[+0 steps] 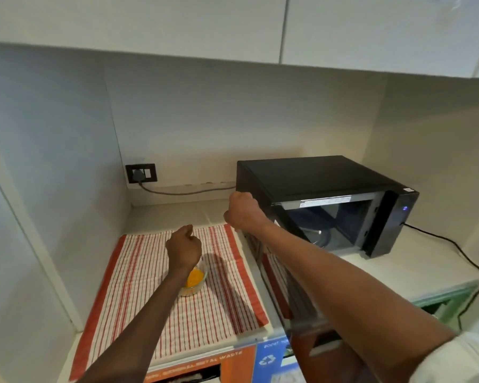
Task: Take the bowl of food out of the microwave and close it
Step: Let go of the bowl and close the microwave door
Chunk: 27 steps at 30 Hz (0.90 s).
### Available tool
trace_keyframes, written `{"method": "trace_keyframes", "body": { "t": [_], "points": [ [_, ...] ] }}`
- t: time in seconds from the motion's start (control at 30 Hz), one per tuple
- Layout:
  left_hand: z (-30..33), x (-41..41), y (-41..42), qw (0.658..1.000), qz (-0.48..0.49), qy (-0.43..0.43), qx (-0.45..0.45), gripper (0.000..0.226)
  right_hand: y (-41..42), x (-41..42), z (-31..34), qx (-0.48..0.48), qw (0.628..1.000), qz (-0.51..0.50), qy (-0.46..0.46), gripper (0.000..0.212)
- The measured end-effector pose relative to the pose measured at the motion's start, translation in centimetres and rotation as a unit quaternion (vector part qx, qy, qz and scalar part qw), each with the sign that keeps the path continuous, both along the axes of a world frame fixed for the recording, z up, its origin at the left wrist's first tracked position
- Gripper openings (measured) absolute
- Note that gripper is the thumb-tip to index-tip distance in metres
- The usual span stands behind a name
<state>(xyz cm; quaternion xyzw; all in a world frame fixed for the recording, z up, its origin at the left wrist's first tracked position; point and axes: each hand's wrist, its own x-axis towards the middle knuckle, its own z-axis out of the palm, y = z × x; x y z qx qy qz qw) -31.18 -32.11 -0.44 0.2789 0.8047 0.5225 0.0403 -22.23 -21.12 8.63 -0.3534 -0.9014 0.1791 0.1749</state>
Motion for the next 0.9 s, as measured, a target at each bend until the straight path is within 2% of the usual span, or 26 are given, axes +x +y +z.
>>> {"method": "trace_keyframes", "body": {
  "t": [0.1, 0.27, 0.37, 0.5, 0.63, 0.9],
  "points": [
    [0.7, 2.5, 0.9, 1.0, -0.021, 0.005, 0.022, 0.038, 0.6, 2.1, 1.0, 0.01, 1.0, -0.005, -0.015, 0.024],
    [1.9, 7.0, 1.9, 0.997, -0.06, -0.001, 0.041, 0.041, 1.4, 6.3, 1.6, 0.045, 0.999, 0.005, -0.01, 0.021],
    [2.5, 10.2, 2.1, 0.993, -0.108, -0.016, 0.045, 0.045, 1.6, 9.2, 1.7, 0.086, 0.996, 0.023, -0.025, 0.005],
    [2.9, 14.4, 2.5, 0.98, -0.19, -0.036, 0.043, 0.047, 1.9, 13.1, 2.0, 0.114, 0.99, 0.051, -0.067, 0.016],
    [2.7, 17.7, 2.8, 0.975, -0.213, -0.038, 0.049, 0.044, 2.0, 16.2, 1.6, 0.117, 0.985, 0.078, -0.096, 0.025],
    [1.2, 20.9, 2.9, 0.98, -0.186, -0.035, 0.065, 0.042, 1.7, 20.9, -0.5, 0.04, 0.992, 0.117, -0.002, 0.012]
  ]
}}
